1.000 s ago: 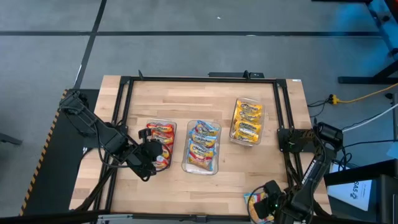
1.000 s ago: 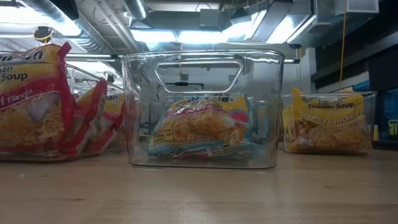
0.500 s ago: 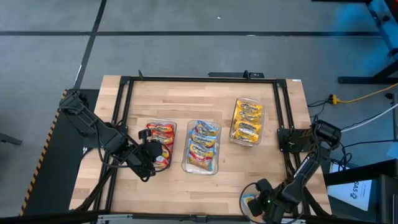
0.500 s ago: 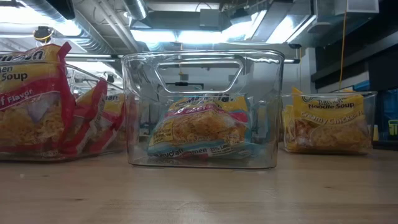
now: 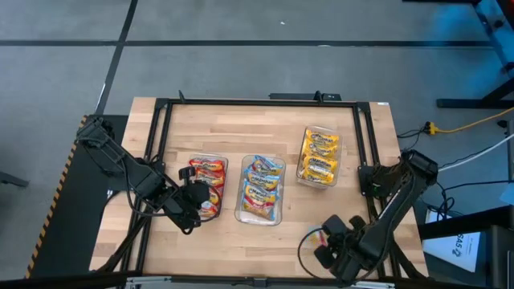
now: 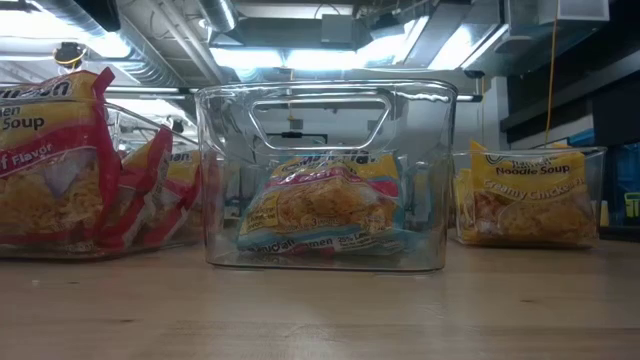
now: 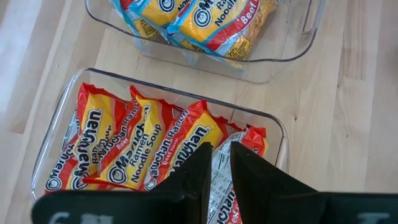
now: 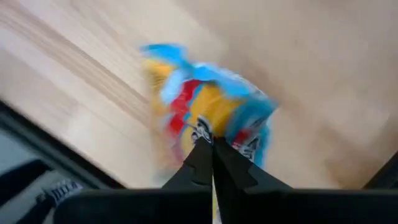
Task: Sort Maruchan noodles
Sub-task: Put the blue noodle pack into the middle transparent bin
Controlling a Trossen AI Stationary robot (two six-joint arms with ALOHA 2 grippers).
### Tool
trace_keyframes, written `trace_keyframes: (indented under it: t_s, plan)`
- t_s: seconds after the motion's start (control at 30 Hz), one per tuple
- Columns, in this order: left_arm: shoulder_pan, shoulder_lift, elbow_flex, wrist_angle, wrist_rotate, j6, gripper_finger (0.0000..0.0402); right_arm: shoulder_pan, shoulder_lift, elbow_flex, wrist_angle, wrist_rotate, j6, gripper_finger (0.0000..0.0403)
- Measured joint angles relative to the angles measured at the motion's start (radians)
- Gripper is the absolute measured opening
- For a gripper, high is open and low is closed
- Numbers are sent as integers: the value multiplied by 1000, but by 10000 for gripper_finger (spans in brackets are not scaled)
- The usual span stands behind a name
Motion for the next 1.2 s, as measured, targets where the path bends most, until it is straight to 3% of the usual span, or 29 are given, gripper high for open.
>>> trace_keyframes:
  t_s: [0.2, 0.33, 0.43, 0.8, 1.2]
  plan:
    - [0, 0, 0, 1, -7, 0, 53, -57, -3, 255, -255, 259, -123, 0]
    - [0, 0, 0, 1, -15, -1, 53, -117, -3, 381, -328, 436, -266, 0]
    - [0, 0, 0, 1, -22, -1, 53, -188, -4, 435, -317, 505, -412, 0]
    - [-1, 0, 0, -21, -19, -1, 53, -436, 28, 445, 26, 471, -977, 0]
    - [-1, 0, 0, -74, 2, -2, 53, -528, 133, 444, 132, 301, -1148, 0]
